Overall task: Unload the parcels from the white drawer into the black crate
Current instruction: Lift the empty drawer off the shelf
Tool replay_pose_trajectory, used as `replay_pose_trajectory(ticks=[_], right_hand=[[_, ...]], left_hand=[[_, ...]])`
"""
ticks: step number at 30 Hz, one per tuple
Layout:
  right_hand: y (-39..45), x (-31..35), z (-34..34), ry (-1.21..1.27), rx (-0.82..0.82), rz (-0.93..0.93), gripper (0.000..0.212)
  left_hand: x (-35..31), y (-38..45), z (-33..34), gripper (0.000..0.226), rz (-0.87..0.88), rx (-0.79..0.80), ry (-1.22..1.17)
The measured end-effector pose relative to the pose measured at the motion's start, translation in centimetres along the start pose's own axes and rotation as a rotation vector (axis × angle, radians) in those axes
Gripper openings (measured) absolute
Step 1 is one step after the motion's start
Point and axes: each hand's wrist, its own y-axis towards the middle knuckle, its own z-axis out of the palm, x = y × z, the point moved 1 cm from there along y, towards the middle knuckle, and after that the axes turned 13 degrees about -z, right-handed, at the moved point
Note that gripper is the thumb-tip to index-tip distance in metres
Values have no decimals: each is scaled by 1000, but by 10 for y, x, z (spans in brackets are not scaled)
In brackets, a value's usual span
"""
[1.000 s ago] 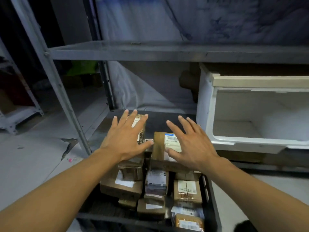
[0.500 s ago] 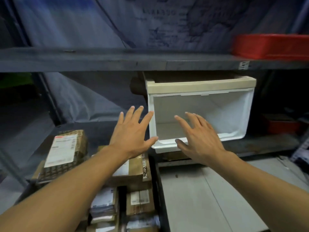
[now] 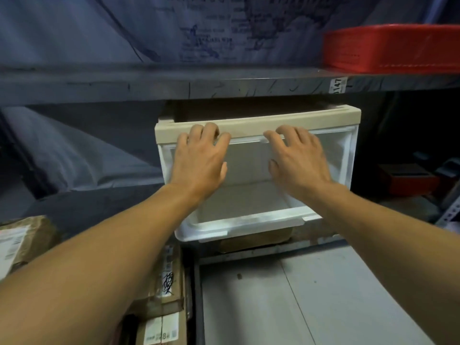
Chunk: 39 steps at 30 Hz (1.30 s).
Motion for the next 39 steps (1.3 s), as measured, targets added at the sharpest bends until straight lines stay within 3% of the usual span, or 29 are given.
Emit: replay_pose_trajectory(ticks=[9, 15, 23, 39], right_hand=[[28, -23, 16, -131, -124, -130, 29], [22, -28, 4, -86, -172, -288, 20], [-13, -21, -14, 66, -150, -285, 23], [-87, -3, -71, 97, 2, -457, 28]], left_hand=[[-5, 18, 12, 23, -22, -121, -35], [-4, 11, 4, 18, 29, -135, -61], [-6, -14, -22, 25, -3, 4, -125], [-22, -73, -91, 39, 211, 263, 44]])
